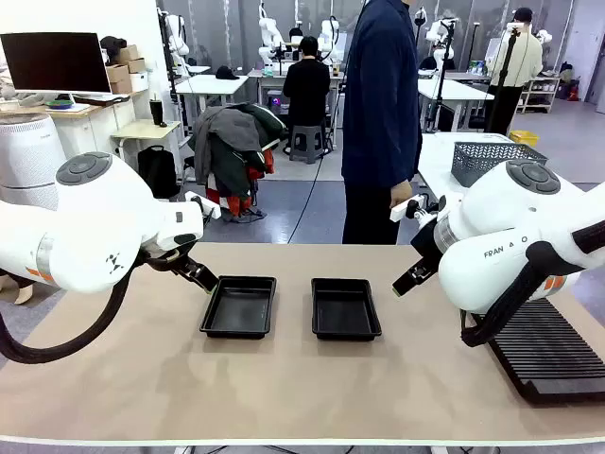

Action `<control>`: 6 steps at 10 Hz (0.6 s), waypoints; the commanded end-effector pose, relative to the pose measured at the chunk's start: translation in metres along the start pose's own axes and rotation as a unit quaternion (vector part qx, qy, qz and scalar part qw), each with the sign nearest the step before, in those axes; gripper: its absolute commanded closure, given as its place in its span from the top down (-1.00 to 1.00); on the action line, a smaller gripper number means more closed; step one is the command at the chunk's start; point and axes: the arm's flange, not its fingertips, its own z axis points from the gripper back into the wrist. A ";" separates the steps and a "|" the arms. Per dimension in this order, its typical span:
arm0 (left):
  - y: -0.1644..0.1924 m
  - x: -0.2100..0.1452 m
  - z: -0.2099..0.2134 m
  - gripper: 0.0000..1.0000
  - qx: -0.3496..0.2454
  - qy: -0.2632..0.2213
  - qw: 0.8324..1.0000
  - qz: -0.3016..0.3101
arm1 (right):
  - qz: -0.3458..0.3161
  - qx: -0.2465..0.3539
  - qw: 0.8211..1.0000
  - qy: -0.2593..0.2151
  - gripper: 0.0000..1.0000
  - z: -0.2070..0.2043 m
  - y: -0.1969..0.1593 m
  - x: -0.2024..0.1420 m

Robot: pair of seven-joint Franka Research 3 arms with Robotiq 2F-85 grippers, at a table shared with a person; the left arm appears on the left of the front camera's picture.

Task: Inspect and transfer BCBs to ESD trays.
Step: Pick up the Blank PCB from the PCB Rack and place it in the left ESD tray.

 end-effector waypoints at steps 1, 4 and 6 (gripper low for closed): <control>0.000 0.000 0.000 1.00 0.000 0.000 1.000 0.000 | 0.000 0.000 1.000 0.000 1.00 0.000 0.000 0.000; 0.000 0.000 0.000 1.00 0.000 0.000 1.000 0.000 | 0.000 0.000 1.000 0.000 1.00 0.000 0.000 0.000; 0.000 0.000 0.000 1.00 0.000 0.000 1.000 0.000 | 0.000 0.000 1.000 0.000 1.00 0.000 0.000 0.000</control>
